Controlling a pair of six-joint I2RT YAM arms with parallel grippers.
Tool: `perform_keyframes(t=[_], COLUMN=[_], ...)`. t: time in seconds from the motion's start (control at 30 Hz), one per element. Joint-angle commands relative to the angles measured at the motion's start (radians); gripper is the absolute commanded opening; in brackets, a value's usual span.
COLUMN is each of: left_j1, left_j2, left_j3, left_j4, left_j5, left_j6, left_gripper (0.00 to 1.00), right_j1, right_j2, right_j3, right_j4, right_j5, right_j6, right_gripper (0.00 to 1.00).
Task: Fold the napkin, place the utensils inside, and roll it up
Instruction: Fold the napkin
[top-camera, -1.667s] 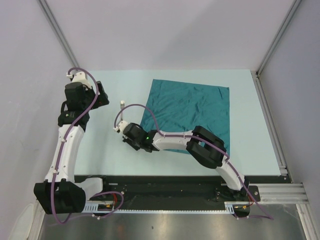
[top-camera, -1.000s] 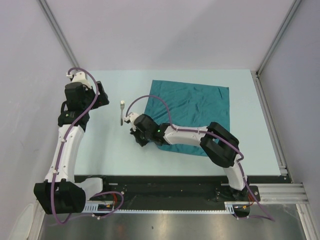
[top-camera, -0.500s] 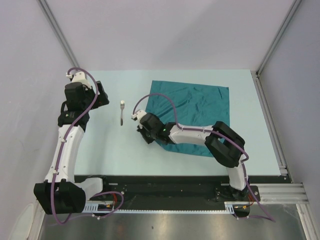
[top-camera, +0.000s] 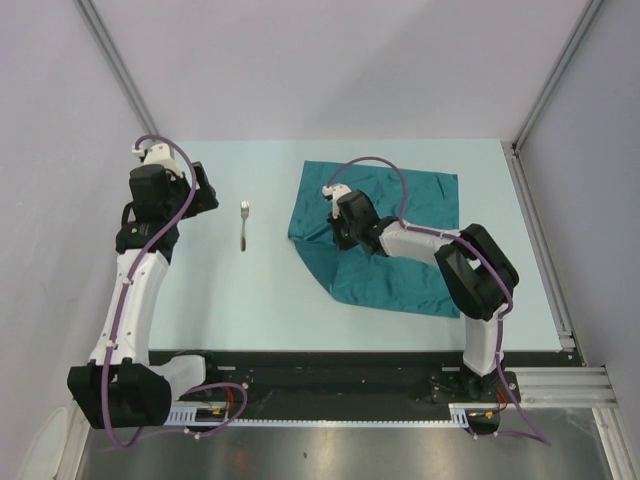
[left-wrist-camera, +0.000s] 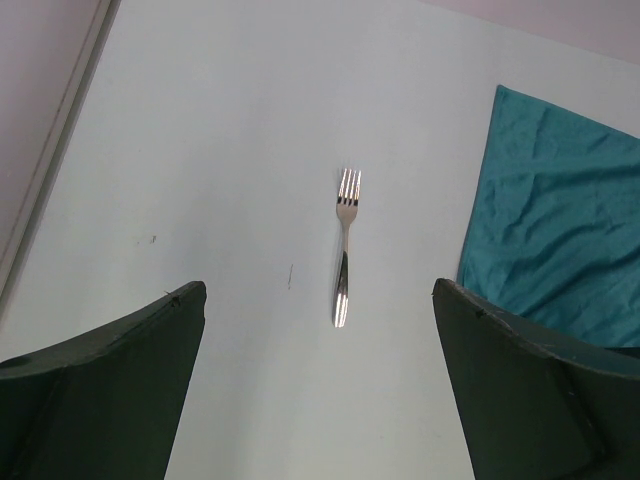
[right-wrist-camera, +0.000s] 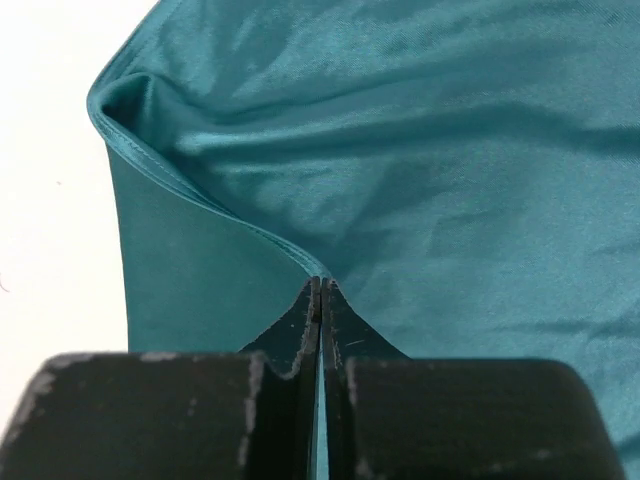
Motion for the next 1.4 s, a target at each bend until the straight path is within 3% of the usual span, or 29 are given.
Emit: perform_keyframes(t=[0.0,0.03,0.07,0.17,0.3,0.7,1.37], left_j1=[0.005,0.003,0.005,0.003,0.005,0.003,0.005], left_j2=[-0.019,-0.019,-0.017,-0.016,-0.011,0.000,0.006], left_j3=[-0.009,-0.009,-0.009,-0.009,-0.009,-0.010,-0.007], left_j4=[0.030,0.030,0.032,0.032,0.033,0.033,0.033], left_j5=[0.014,0.014,0.014,0.014,0.014,0.052,0.054], left_j6=[-0.014,-0.014,-0.014,-0.014,-0.015,-0.021,-0.021], left_gripper=[1.00,1.00,1.00,0.99,1.00,1.00,1.00], right_j1=[-0.059,-0.070,-0.090,-0.116,-0.131,-0.131,-0.066], right_j2=[-0.011,-0.010,-0.008,-0.013,-0.013,0.053,0.093], right_j3=[-0.003,-0.002,-0.009,-0.037,-0.068,-0.042,0.000], right_j4=[0.088,0.090,0.099,0.140,0.145,0.166,0.091], right_j5=[-0.193,-0.216,-0.238,-0.311,-0.310,-0.365,-0.286], right_j6=[0.019,0.026,0.034,0.071,0.071,0.033,-0.035], right_gripper=[0.00,0.03,0.18,0.38,0.50,0.55,0.46])
